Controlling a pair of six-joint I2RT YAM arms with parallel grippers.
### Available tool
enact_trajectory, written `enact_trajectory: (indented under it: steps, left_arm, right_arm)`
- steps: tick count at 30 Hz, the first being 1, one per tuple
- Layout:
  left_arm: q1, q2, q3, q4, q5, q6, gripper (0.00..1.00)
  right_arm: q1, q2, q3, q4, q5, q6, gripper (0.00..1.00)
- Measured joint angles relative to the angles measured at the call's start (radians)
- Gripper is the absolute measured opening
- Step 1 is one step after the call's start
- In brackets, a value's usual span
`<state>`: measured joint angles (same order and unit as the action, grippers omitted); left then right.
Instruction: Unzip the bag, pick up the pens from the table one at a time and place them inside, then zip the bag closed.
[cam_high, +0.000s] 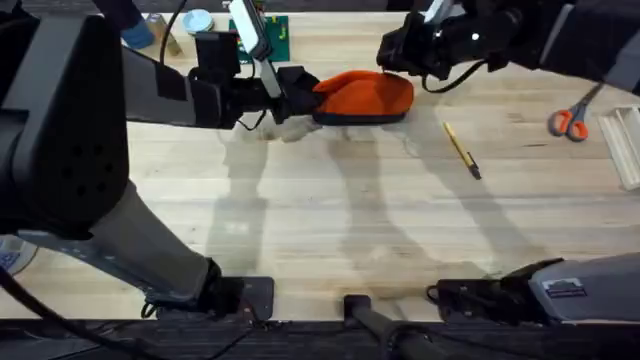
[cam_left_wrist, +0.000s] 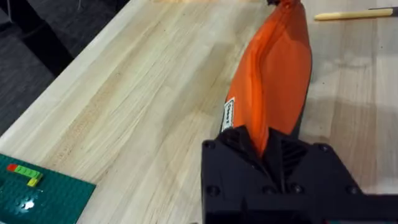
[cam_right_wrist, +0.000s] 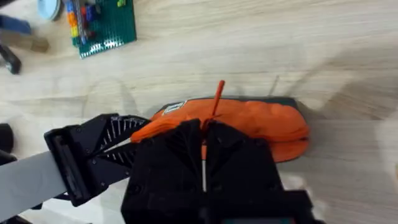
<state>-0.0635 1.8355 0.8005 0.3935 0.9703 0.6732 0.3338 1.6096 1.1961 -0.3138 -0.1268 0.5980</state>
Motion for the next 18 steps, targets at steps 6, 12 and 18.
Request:
enact_trajectory:
  steps: [6,12,18]
  left_arm:
    - [0.003,0.0,0.0,0.0,0.0,0.0,0.042]
    - [0.003,0.0,0.0,-0.001,0.001,0.0,0.042]
    - [0.003,0.0,0.0,-0.001,0.002,0.0,0.042]
  right_arm:
    - [0.038,0.014,0.0,0.017,0.007,0.0,0.034]
    - [0.09,0.042,0.0,0.076,0.008,0.001,0.033]
    - [0.131,0.046,0.0,0.109,0.011,0.004,0.033]
